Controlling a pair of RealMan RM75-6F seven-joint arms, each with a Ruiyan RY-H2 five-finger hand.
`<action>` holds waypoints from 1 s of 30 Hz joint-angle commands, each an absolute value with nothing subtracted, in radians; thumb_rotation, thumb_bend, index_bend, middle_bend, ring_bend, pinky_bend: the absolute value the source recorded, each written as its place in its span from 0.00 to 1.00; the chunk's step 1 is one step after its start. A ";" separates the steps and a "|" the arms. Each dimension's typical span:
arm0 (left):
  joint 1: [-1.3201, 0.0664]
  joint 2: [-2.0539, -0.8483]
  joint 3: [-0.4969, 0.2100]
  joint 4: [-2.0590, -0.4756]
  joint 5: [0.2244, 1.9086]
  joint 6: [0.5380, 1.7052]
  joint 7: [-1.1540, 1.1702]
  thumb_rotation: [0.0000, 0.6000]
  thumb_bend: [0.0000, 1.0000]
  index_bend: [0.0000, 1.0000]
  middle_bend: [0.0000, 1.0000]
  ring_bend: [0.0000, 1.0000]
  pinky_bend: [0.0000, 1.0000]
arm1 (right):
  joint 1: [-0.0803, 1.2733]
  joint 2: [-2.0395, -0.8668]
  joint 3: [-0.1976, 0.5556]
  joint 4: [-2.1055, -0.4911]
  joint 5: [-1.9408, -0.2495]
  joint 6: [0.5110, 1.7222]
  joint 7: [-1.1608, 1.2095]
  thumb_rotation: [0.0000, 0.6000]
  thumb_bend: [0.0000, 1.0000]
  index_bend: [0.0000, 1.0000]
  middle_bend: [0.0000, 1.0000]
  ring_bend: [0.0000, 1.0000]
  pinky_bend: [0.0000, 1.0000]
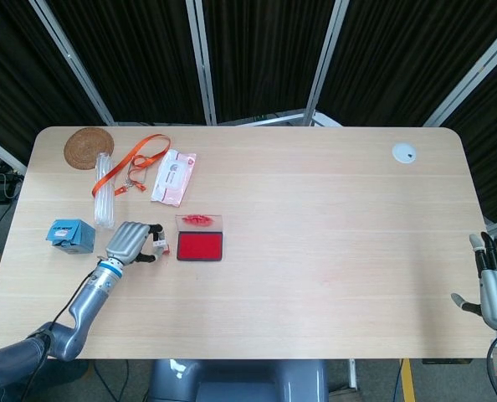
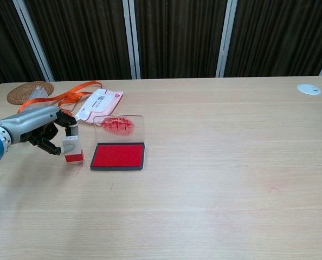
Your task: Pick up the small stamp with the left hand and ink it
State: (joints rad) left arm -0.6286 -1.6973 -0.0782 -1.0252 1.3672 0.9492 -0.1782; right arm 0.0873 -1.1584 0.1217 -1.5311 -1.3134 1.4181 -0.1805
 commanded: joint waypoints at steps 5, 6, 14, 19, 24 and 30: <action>-0.625 -1.727 -0.071 -0.986 1.384 0.961 -0.186 1.00 0.35 0.55 0.53 0.83 0.86 | 0.088 -1.159 0.122 -1.530 -1.311 1.417 -0.183 1.00 0.00 0.00 0.00 0.00 0.00; -0.625 -1.729 -0.071 -0.984 1.384 0.959 -0.186 1.00 0.34 0.54 0.52 0.82 0.86 | 0.088 -1.159 0.122 -1.530 -1.311 1.417 -0.183 1.00 0.00 0.00 0.00 0.00 0.00; -0.621 -1.738 -0.069 -0.972 1.386 0.955 -0.180 1.00 0.24 0.48 0.47 0.82 0.85 | 0.088 -1.160 0.122 -1.530 -1.308 1.415 -0.186 1.00 0.00 0.00 0.00 0.00 0.00; -0.620 -1.733 -0.072 -0.979 1.387 0.957 -0.178 1.00 0.12 0.45 0.43 0.82 0.85 | 0.088 -1.160 0.122 -1.531 -1.308 1.416 -0.186 1.00 0.00 0.00 0.00 0.00 0.00; -0.617 -1.725 -0.078 -0.990 1.385 0.962 -0.171 1.00 0.12 0.43 0.40 0.81 0.85 | 0.088 -1.159 0.121 -1.533 -1.309 1.416 -0.187 1.00 0.00 0.00 0.00 0.00 0.00; -0.602 -1.681 -0.086 -1.047 1.404 1.016 -0.194 1.00 0.12 0.37 0.34 0.81 0.84 | 0.087 -1.155 0.121 -1.541 -1.313 1.419 -0.183 1.00 0.00 0.00 0.00 0.00 0.00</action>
State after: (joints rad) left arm -0.6089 -1.6997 -0.0830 -1.0249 1.3942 0.9943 -0.1844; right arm 0.0871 -1.1556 0.1207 -1.5408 -1.3124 1.4190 -0.1835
